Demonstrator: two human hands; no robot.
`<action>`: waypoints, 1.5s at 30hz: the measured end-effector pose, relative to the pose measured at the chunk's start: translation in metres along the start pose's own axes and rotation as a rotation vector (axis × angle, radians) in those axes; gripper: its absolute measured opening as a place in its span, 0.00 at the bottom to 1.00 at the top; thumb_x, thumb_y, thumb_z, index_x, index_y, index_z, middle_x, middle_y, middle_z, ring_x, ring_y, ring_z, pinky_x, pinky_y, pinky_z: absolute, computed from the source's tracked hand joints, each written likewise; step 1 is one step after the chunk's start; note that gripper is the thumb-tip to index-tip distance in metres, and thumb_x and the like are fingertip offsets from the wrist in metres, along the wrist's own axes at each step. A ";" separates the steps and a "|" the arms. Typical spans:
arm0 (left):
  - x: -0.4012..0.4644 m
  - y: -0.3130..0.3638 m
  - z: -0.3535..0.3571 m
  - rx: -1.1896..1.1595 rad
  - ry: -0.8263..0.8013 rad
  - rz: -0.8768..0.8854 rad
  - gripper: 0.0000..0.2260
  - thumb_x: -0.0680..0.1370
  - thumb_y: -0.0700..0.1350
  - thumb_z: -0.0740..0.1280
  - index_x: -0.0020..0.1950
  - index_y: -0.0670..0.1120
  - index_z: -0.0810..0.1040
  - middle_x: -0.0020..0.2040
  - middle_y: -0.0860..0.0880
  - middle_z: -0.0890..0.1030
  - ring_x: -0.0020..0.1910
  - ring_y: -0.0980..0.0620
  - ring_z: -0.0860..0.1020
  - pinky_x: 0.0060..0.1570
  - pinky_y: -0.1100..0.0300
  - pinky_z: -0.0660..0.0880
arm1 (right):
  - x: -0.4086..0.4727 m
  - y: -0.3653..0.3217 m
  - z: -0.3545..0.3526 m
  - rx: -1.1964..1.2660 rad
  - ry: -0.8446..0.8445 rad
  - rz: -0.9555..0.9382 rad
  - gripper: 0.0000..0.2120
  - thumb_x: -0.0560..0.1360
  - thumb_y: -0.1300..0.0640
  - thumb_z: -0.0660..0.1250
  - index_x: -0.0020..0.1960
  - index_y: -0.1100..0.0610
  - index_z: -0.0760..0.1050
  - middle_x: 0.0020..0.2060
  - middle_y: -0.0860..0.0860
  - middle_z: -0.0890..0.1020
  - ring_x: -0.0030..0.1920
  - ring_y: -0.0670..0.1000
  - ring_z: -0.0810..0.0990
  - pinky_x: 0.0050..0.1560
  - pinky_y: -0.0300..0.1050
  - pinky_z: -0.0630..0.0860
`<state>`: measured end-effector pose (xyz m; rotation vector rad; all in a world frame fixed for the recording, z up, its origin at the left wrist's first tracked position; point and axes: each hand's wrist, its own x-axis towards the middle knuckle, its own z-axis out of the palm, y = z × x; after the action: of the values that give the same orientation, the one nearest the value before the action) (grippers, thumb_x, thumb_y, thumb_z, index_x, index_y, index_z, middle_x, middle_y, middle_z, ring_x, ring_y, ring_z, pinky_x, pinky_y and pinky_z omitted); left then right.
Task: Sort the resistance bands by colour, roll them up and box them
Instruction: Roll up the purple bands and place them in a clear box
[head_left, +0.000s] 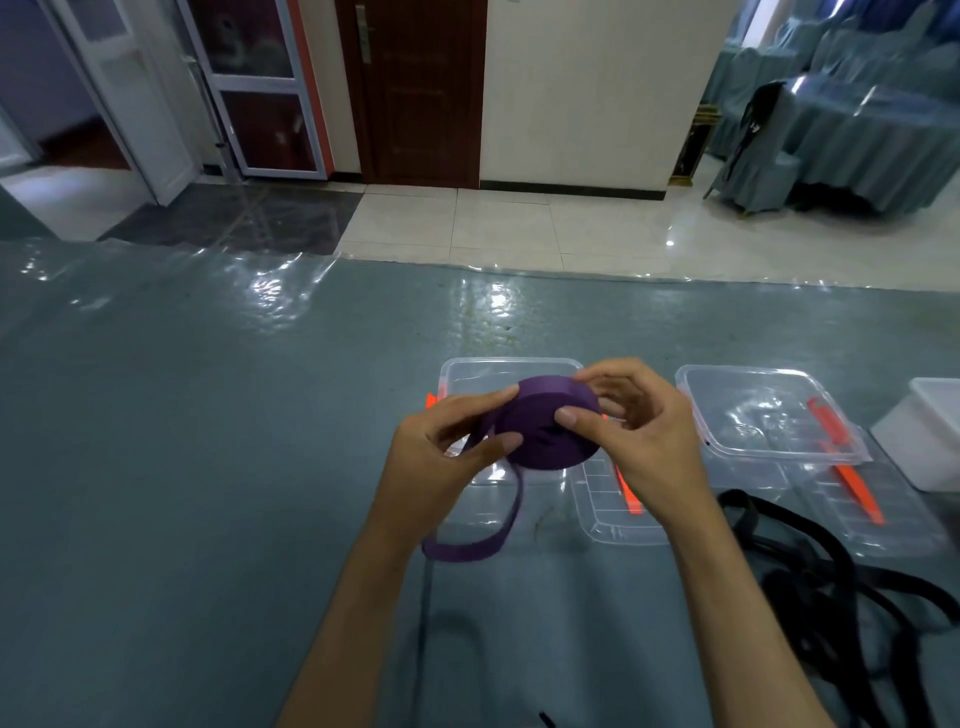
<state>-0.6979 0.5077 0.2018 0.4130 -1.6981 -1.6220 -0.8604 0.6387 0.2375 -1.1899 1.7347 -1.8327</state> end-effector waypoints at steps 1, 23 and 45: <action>0.000 -0.001 -0.003 -0.005 -0.026 -0.024 0.19 0.72 0.33 0.78 0.61 0.47 0.85 0.56 0.49 0.88 0.57 0.49 0.86 0.60 0.58 0.81 | -0.001 0.001 -0.001 -0.006 0.000 0.000 0.13 0.67 0.58 0.80 0.49 0.49 0.83 0.46 0.51 0.87 0.51 0.52 0.86 0.49 0.39 0.81; 0.006 -0.010 0.006 -0.098 0.056 -0.021 0.10 0.74 0.33 0.76 0.52 0.45 0.85 0.49 0.47 0.88 0.50 0.50 0.87 0.52 0.62 0.81 | -0.003 0.008 0.001 0.027 -0.044 0.066 0.16 0.67 0.58 0.80 0.52 0.45 0.85 0.49 0.54 0.88 0.49 0.56 0.88 0.51 0.52 0.85; 0.000 -0.025 -0.001 -0.090 0.023 -0.050 0.13 0.72 0.31 0.77 0.55 0.41 0.85 0.52 0.45 0.88 0.52 0.48 0.87 0.52 0.60 0.82 | -0.004 0.021 -0.005 0.020 -0.157 0.136 0.13 0.71 0.62 0.77 0.53 0.61 0.78 0.45 0.56 0.88 0.45 0.58 0.88 0.42 0.46 0.84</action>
<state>-0.7041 0.5032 0.1782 0.4309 -1.6031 -1.7156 -0.8684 0.6411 0.2175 -1.1462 1.6634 -1.6289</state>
